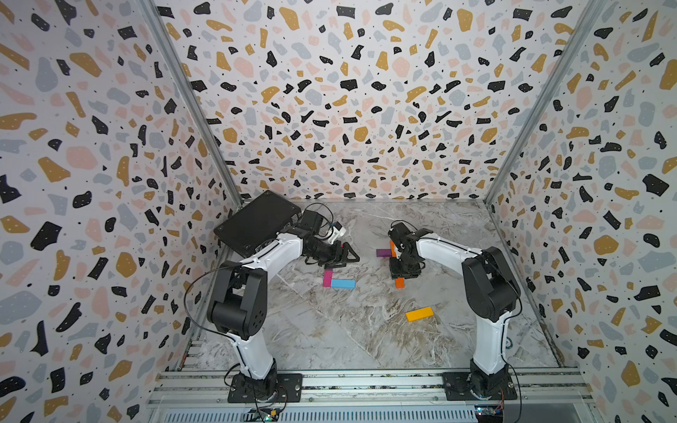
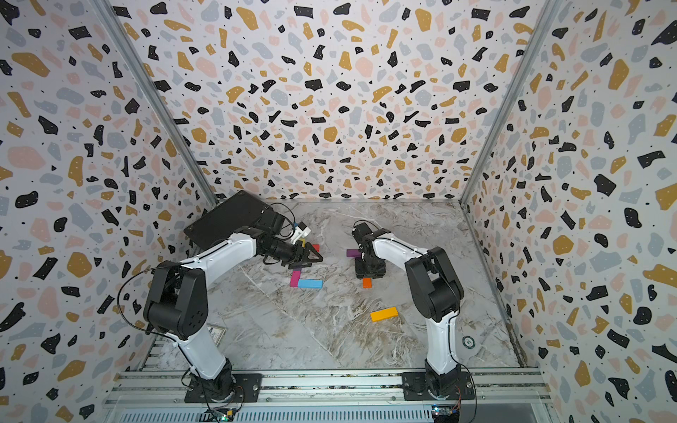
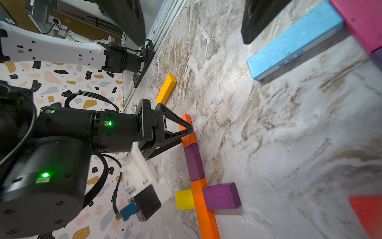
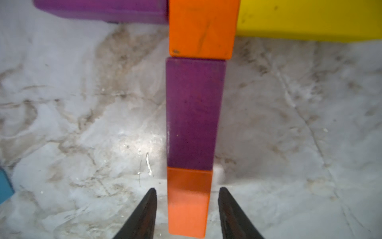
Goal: Assemble the letter t with building blocks
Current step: Assemble the building block at the center of the board, then pick up the building block from the center of the board.
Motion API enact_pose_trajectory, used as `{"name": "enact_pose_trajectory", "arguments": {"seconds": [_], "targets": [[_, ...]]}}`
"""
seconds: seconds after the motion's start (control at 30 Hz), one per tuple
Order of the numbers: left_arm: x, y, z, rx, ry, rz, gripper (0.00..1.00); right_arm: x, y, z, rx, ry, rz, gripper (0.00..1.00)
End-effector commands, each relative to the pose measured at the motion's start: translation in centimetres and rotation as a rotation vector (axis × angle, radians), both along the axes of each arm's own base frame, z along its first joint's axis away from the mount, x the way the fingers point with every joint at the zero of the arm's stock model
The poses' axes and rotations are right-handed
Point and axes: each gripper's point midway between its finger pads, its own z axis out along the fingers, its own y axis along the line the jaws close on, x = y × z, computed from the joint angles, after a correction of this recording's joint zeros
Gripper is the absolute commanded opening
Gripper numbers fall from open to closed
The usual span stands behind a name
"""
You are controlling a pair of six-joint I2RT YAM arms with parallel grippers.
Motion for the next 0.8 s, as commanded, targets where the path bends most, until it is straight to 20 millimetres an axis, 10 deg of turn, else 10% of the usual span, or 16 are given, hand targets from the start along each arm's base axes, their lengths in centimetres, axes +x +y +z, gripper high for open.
{"name": "enact_pose_trajectory", "arguments": {"seconds": [0.0, 0.43, 0.57, 0.77], "targets": [[0.1, 0.1, 0.0, -0.008, -0.023, -0.005, 0.74, 0.2, 0.3, 3.1, 0.039, -0.072, 0.014, 0.52], [-1.8, -1.2, 3.2, -0.001, -0.211, -0.11, 0.72, -3.8, -2.1, 12.0, 0.111, -0.314, 0.068, 0.54], [-4.7, -3.1, 4.7, 0.066, -0.355, -0.204, 1.0, -7.1, -4.3, 13.8, 0.14, -0.417, 0.094, 0.99], [-9.4, -6.6, 6.7, 0.036, -0.54, -0.34, 0.99, -12.8, -7.0, 11.5, 0.169, -0.376, 0.1, 1.0]]}}
